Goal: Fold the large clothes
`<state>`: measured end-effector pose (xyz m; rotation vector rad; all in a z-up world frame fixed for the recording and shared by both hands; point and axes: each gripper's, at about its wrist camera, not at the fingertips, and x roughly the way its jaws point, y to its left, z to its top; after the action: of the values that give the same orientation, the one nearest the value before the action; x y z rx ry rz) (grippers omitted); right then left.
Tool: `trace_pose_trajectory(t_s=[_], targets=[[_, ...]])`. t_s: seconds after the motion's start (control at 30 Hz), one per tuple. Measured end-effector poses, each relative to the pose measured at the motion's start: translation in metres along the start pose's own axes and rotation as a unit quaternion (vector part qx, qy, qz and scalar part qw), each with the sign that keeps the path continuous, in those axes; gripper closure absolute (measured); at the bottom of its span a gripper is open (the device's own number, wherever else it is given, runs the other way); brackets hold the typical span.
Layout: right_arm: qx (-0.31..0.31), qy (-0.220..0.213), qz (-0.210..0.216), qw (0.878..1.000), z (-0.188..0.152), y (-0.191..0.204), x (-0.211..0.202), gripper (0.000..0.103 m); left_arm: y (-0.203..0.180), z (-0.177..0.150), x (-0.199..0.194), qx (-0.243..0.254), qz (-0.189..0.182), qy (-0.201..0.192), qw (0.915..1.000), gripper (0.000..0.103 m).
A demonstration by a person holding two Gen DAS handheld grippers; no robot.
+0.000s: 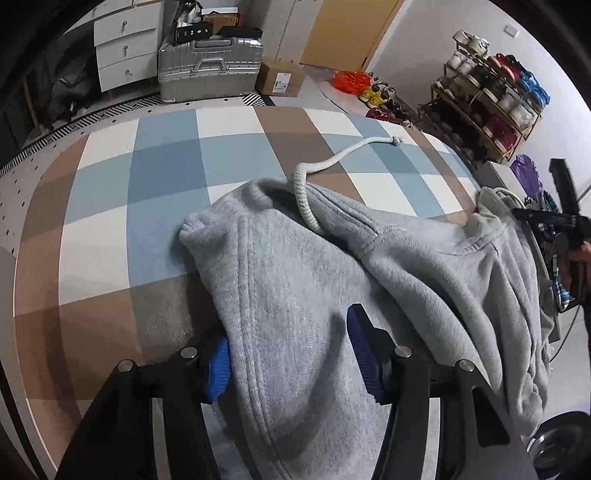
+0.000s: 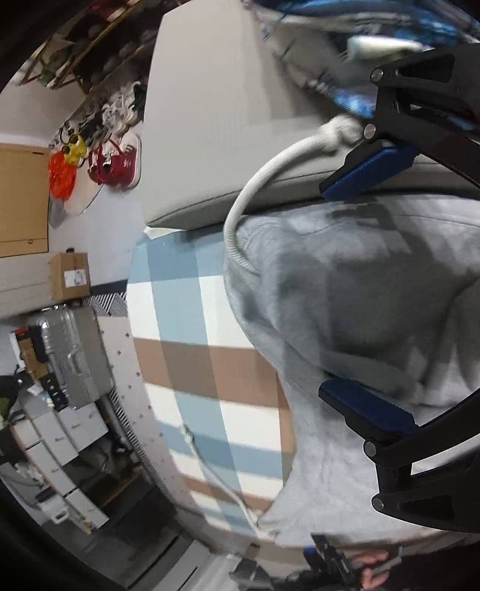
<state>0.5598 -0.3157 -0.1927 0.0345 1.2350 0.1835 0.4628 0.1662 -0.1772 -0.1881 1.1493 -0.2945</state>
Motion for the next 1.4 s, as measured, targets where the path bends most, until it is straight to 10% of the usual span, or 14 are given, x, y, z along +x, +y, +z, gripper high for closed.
trace_pose_trajectory(t_s=[0.27, 0.33, 0.5, 0.57, 0.87, 1.4], targets=[[0.018, -0.020, -0.058, 0.998, 0.017, 0.008, 0.013, 0.008, -0.006, 0.002, 0.003, -0.007, 0.020, -0.001, 0.9998, 0.052], [0.013, -0.013, -0.055, 0.998, 0.017, 0.011, 0.018, 0.043, -0.008, 0.002, 0.005, -0.007, 0.028, -0.002, 0.9996, 0.052], [0.006, -0.008, -0.082, 0.997, 0.011, 0.015, 0.029, 0.061, -0.004, 0.000, 0.004, -0.022, 0.056, -0.009, 0.9981, 0.079], [0.014, -0.023, -0.091, 0.995, 0.011, 0.011, 0.025, 0.093, 0.003, -0.001, 0.003, -0.061, 0.051, -0.020, 0.9966, 0.087], [-0.073, -0.092, -0.148, 0.982, 0.014, 0.058, 0.011, 0.096, -0.010, 0.009, 0.015, -0.040, 0.090, -0.033, 0.9946, 0.091], [-0.068, -0.111, -0.186, 0.974, 0.117, 0.064, 0.043, 0.097, 0.034, 0.086, 0.042, -0.030, 0.146, -0.008, 0.9888, 0.090]])
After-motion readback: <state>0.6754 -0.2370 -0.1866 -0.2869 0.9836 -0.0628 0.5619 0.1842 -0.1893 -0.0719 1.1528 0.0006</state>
